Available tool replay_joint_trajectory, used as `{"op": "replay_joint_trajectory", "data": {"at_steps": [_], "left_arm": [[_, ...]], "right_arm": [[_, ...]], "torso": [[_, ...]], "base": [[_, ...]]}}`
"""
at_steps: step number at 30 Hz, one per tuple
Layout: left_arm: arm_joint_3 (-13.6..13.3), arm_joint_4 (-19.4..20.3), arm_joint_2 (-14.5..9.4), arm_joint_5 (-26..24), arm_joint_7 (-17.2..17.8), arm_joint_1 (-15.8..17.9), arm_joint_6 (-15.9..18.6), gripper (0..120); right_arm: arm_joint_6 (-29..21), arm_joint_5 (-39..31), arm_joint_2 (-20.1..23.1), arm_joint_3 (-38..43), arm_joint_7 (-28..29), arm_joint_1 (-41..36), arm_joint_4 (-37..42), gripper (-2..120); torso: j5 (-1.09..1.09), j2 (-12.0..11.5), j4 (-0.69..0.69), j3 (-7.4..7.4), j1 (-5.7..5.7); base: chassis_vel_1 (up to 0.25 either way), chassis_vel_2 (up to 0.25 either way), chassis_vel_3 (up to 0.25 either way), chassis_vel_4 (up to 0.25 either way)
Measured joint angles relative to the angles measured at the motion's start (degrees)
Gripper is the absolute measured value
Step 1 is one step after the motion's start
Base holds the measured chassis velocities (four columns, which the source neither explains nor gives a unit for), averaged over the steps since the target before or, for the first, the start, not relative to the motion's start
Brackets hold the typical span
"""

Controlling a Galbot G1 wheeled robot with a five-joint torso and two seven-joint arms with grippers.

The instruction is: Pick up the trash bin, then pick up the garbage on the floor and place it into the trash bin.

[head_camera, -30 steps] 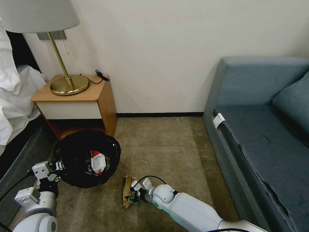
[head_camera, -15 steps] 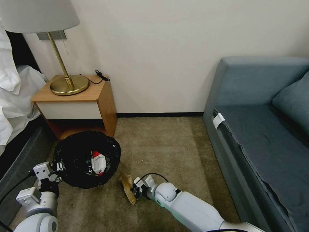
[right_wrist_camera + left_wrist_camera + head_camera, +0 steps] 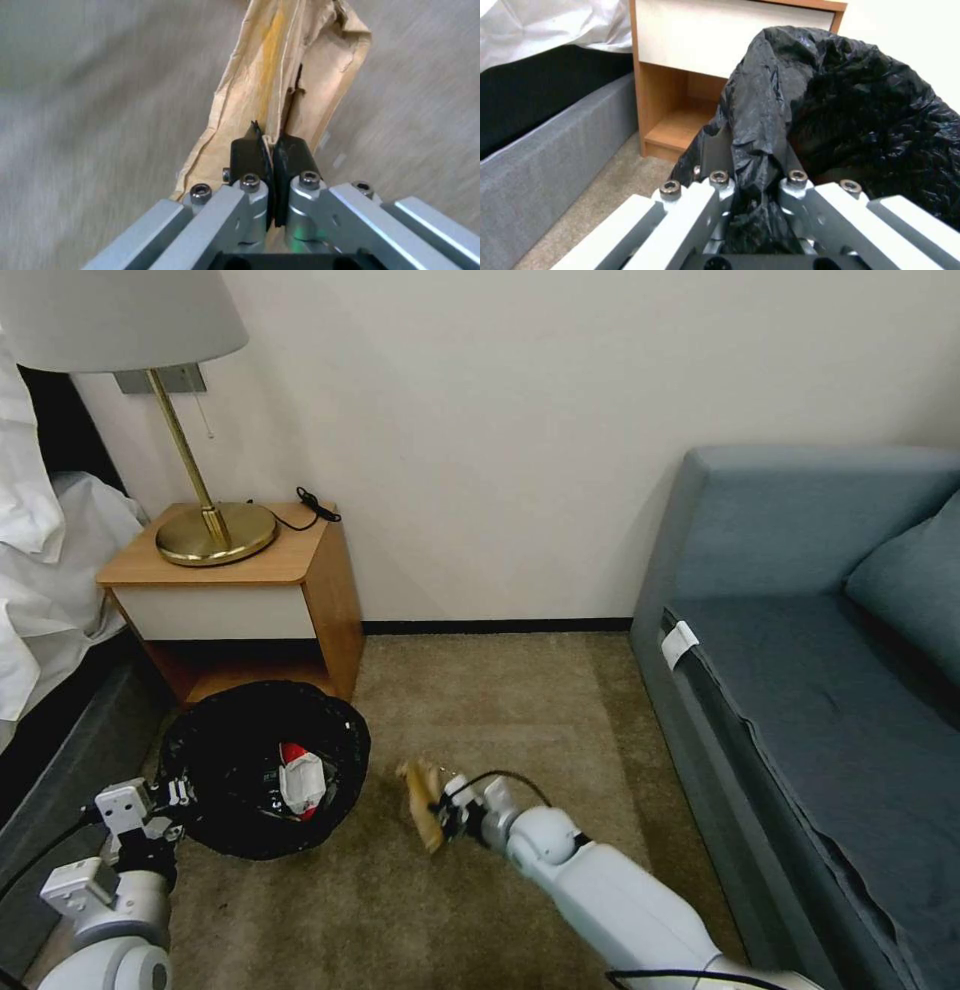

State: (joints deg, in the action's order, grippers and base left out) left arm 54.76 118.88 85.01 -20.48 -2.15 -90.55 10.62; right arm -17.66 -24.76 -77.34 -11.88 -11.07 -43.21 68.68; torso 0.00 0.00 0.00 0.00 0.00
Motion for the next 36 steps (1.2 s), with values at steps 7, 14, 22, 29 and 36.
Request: {"op": "replay_joint_trajectory", "data": {"at_steps": [7,14,22,29,36], "left_arm": [[-1.00,-0.13,-0.41,-0.11,0.03,0.19,0.00,4],[-1.72,-0.11,-0.85,-0.05,0.07,0.68,0.00,4],[-2.43,-0.17,-1.52,0.05,0.15,1.29,0.40,4],[-3.12,-0.21,-1.74,0.11,0.55,1.67,0.61,4],[-3.78,-0.14,-1.55,0.37,0.63,1.95,0.73,4]], "right_arm": [[-1.09,-2.40,2.10,4.94,0.27,1.34,10.25,0],[-2.00,-2.78,1.97,5.65,0.40,1.31,16.42,0],[-5.28,-8.36,-0.52,3.39,0.22,0.87,27.22,0],[-7.20,-12.08,-1.87,-0.95,0.02,-0.40,32.60,0],[-7.39,-9.45,-2.72,-3.93,-0.72,-3.34,31.62,0]], "torso": [[0.00,0.00,0.01,0.00,0.00],[0.00,0.00,0.00,0.00,0.00],[-0.01,0.00,0.00,0.00,0.00],[-0.02,0.00,0.01,0.00,0.00],[-0.01,0.00,0.00,0.00,0.00]], "base": [[0.000,0.000,0.000,0.000],[0.000,0.000,0.000,0.000],[0.000,0.000,0.000,0.000],[0.000,0.000,0.000,0.000],[0.000,0.000,0.000,0.000]]}}
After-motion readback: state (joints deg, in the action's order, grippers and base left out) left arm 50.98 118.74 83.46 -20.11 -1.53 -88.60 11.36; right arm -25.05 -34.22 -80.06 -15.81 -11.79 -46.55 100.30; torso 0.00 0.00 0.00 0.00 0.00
